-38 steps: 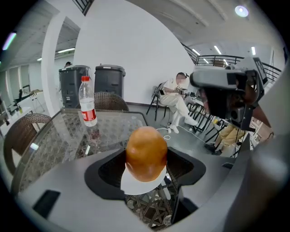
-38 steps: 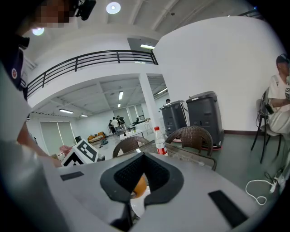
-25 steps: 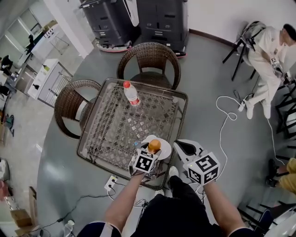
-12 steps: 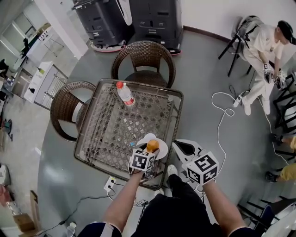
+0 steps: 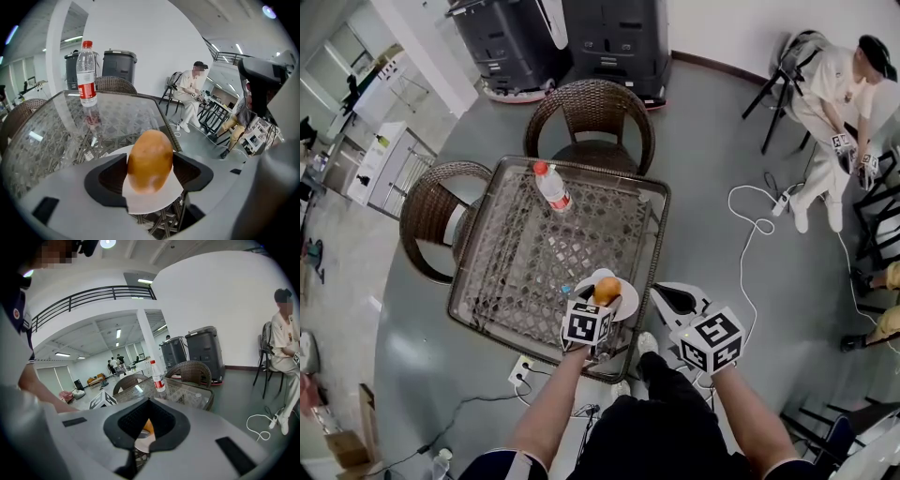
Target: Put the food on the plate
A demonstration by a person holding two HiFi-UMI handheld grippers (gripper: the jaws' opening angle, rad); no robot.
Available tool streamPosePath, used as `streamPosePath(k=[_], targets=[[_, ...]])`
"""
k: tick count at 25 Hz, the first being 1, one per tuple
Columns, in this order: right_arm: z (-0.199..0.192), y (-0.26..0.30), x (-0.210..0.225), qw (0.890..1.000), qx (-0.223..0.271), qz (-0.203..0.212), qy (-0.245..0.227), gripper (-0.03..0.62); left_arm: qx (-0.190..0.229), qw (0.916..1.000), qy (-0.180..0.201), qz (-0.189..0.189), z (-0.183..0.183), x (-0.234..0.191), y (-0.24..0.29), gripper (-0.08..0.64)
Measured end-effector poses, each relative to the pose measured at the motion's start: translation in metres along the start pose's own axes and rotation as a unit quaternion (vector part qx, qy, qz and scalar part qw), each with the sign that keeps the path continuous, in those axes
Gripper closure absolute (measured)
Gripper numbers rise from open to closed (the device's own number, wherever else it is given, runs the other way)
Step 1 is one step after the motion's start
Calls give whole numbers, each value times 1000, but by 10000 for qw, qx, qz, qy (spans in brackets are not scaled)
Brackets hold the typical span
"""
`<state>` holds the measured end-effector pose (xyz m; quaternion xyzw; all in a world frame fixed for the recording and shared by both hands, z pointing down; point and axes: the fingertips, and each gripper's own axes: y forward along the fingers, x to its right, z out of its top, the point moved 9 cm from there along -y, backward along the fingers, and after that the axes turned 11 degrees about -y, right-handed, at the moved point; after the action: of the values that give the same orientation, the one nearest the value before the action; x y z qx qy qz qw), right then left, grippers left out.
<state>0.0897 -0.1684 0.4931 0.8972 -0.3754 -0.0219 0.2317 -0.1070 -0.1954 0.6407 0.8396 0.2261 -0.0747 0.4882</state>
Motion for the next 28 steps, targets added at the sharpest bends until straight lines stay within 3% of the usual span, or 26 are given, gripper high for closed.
streamPosePath(k=[15,18,24,28], targets=[[-2,-5,-10,9999,67,150,40,588,197,9997,14,145,-6,5,-28,233],[2,-5,-12,9998,135,166,34,588,418,9990,70,122,0,11,-45,235],[16,-8,-19,9993,334,166,-35,588,1138,9930,165,-281,19,31,-88,239],[23,-12,-25,9988,461,142,-92,588,1596,9857,389,-369,32,47,-118,323]])
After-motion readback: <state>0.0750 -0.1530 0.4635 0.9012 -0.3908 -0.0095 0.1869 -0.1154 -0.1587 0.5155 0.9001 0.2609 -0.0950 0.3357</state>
